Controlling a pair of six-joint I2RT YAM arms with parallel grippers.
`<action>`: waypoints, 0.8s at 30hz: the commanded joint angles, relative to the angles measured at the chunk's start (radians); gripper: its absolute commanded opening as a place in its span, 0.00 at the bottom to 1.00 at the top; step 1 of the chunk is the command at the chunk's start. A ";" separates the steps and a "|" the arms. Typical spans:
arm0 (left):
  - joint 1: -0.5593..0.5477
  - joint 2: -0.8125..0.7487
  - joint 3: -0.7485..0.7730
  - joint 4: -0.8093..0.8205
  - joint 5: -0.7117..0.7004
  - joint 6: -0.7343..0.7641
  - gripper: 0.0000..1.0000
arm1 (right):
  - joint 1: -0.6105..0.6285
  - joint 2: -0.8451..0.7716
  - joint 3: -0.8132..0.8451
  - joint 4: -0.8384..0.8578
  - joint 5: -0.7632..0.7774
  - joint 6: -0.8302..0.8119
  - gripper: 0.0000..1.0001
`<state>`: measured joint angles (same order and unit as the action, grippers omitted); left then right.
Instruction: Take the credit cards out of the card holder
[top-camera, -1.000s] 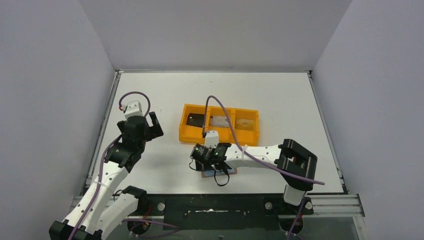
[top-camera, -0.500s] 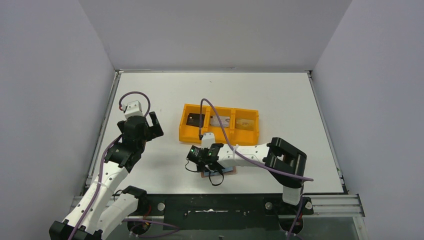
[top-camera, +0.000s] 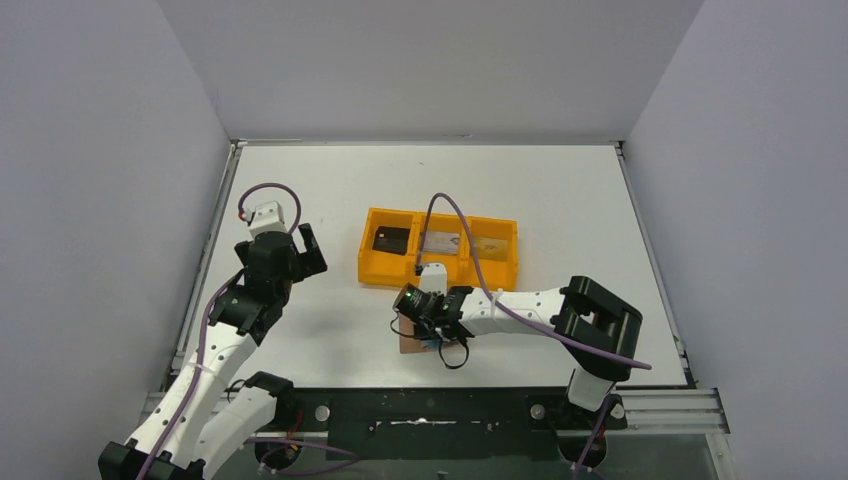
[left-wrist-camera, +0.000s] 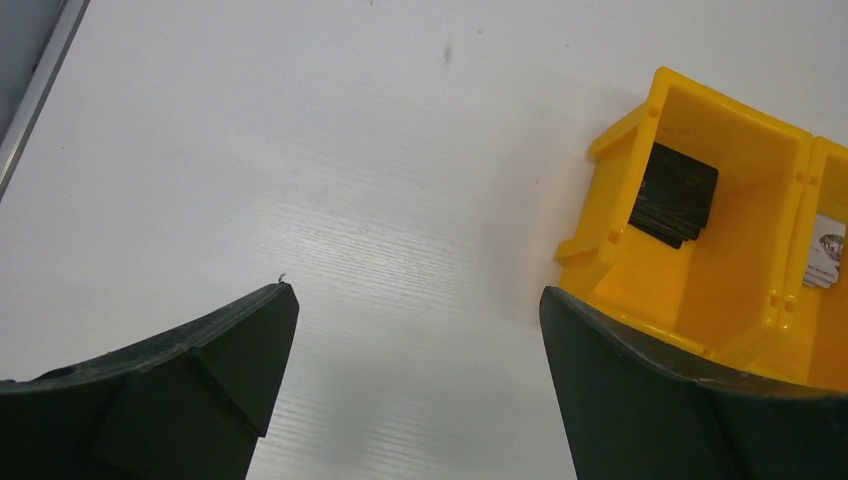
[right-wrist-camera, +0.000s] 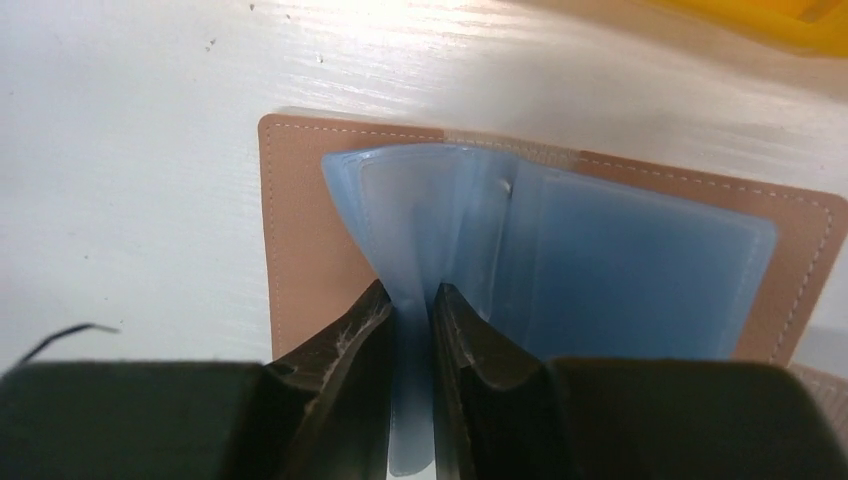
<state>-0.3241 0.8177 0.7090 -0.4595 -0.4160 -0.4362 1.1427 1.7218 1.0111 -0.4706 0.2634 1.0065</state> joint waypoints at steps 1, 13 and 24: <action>0.008 0.000 0.005 0.056 0.008 0.014 0.94 | -0.026 -0.030 -0.031 0.111 -0.070 -0.018 0.20; 0.010 0.003 0.006 0.058 0.012 0.016 0.94 | 0.010 -0.110 0.162 -0.166 0.152 -0.042 0.72; 0.006 0.047 0.020 0.067 -0.010 -0.046 0.94 | -0.308 -0.489 0.040 -0.315 0.395 -0.061 0.96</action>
<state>-0.3206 0.8471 0.7090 -0.4515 -0.4114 -0.4496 0.9905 1.3689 1.1107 -0.7570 0.5385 0.9989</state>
